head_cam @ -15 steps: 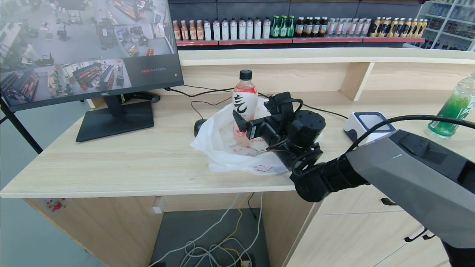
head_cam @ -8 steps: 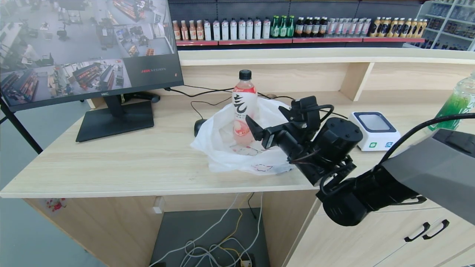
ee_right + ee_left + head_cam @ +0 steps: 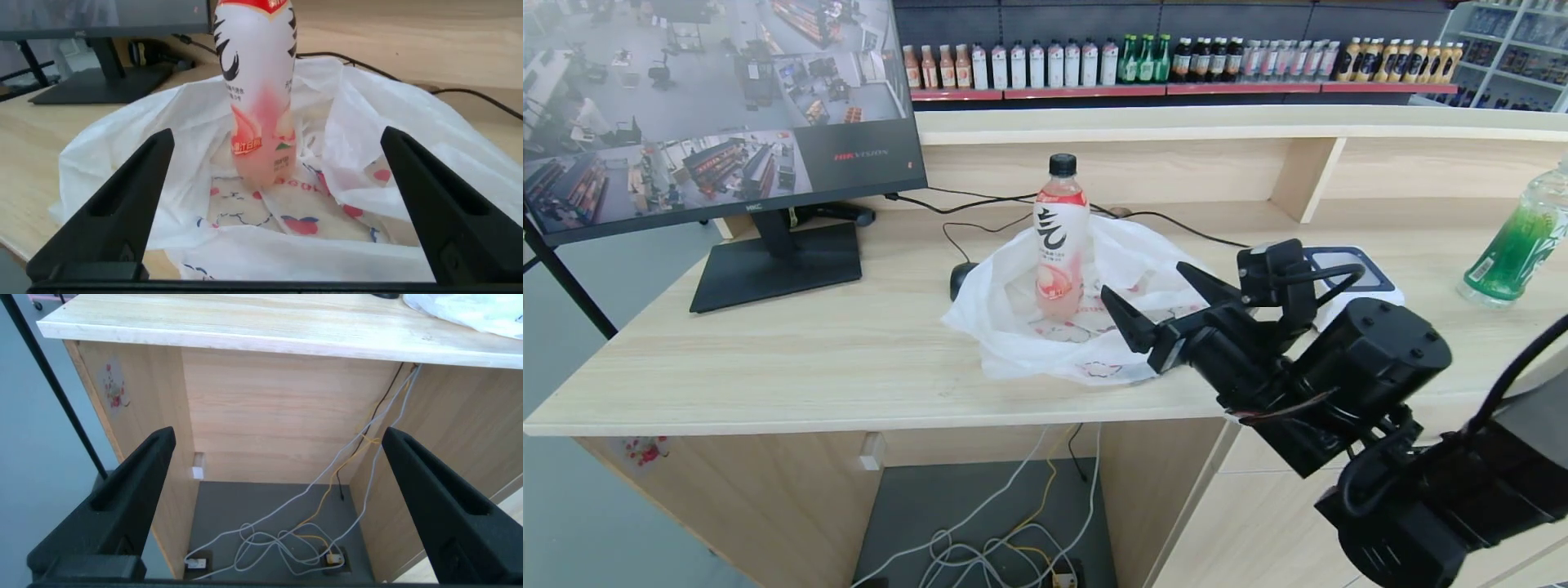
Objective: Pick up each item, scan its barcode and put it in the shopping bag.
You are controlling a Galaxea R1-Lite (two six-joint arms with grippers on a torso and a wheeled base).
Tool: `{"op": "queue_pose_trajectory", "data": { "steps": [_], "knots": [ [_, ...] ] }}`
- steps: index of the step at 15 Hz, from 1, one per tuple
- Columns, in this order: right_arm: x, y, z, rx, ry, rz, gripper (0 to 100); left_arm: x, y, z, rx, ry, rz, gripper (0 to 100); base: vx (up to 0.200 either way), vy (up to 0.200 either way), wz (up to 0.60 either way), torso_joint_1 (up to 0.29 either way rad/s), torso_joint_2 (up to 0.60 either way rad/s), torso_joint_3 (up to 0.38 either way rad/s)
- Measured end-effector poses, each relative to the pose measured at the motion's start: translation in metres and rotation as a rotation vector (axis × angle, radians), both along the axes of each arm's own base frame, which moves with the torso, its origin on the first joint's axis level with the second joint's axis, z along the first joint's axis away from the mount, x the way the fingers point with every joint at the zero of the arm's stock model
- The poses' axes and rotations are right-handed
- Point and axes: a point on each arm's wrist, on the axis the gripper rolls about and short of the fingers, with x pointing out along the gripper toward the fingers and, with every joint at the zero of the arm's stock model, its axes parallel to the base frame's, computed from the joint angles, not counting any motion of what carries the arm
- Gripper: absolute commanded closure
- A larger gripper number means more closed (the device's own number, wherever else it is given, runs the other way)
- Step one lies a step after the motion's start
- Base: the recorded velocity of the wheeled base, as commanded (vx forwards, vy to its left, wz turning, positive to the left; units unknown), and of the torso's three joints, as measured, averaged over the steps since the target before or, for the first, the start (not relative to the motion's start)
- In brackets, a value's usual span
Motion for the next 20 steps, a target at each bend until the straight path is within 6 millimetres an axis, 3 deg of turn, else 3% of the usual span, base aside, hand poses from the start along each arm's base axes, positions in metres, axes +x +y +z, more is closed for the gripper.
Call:
{"op": "queue_pose_trajectory", "data": {
  "steps": [6,20],
  "knots": [
    [-0.036,-0.018,0.041,0.059,-0.098,0.016,0,0.0,0.0,0.0,0.001,0.0,0.0,0,0.0,0.0,0.0,0.0,0.0,0.0],
    [-0.084,-0.054,0.035,0.03,-0.056,0.011,0,0.0,0.0,0.0,0.001,0.0,0.0,0,0.0,0.0,0.0,0.0,0.0,0.0]
  ]
}}
